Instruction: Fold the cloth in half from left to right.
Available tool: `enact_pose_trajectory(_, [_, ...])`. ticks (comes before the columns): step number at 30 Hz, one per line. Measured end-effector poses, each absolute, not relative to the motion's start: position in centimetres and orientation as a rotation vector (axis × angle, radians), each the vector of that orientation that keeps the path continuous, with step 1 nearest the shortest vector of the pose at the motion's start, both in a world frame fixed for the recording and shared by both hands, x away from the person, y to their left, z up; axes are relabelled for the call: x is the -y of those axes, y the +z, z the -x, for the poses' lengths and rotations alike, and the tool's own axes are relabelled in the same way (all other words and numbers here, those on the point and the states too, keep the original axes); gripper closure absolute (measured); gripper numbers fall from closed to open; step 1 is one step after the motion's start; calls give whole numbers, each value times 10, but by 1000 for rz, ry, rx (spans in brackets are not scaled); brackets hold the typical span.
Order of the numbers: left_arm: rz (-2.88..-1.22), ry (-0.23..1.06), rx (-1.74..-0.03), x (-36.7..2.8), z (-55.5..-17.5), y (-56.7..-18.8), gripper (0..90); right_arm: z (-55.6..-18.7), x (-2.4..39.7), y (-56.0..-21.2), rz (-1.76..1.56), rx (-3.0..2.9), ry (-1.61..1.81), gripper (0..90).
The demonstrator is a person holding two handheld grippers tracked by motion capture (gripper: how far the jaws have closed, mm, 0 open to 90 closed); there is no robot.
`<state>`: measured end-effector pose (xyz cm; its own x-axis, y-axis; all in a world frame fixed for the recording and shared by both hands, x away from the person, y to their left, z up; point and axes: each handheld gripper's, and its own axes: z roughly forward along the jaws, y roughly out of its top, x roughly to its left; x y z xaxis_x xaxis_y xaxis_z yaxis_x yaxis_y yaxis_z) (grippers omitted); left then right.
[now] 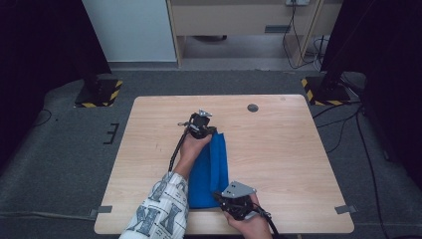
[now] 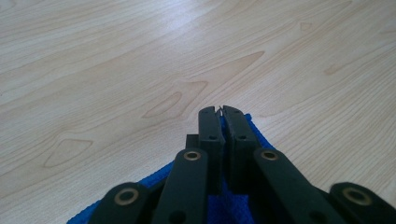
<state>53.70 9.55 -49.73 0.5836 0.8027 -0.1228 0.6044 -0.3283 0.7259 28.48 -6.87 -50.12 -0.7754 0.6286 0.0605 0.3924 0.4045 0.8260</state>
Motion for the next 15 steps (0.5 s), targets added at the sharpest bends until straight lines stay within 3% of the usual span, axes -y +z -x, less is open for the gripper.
enact_pose_trajectory(9, [-2062, 316, -1110, -90, -537, -502, 853, -287, 71, -507, -924, -2419, 1284, 853])
enact_pose_trajectory(13, [-2062, 311, -1099, -88, -536, -502, 809, -288, 73, -507, -952, -2415, 1275, 769])
enact_pose_trajectory(15, [-2058, 310, -1098, -87, -536, -503, 744, -289, 75, -507, -967, -2415, 1268, 713])
